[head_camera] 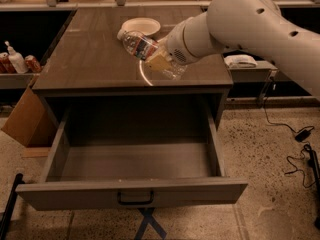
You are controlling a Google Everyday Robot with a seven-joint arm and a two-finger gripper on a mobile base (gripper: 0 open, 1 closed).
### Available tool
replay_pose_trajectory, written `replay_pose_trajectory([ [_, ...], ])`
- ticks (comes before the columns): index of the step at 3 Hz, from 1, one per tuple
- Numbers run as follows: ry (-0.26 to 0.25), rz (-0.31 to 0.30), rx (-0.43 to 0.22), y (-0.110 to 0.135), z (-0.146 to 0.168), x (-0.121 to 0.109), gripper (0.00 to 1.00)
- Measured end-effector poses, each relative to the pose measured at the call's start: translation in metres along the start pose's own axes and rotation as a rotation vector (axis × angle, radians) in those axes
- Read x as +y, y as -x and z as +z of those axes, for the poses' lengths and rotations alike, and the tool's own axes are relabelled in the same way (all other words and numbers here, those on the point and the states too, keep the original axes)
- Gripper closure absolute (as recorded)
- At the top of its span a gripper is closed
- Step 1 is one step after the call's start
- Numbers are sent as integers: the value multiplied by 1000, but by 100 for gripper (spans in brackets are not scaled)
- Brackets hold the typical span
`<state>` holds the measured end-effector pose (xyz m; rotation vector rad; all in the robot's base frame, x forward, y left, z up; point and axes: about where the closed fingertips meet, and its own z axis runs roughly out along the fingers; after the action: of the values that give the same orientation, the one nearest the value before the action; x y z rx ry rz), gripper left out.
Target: Pick water bottle from top drawer and place on counter
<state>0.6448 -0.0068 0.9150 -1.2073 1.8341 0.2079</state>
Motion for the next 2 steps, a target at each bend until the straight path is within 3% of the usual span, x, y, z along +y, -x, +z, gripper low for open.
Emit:
replay_pose_trajectory([
  [2, 22, -2, 12, 5, 5, -8, 100],
])
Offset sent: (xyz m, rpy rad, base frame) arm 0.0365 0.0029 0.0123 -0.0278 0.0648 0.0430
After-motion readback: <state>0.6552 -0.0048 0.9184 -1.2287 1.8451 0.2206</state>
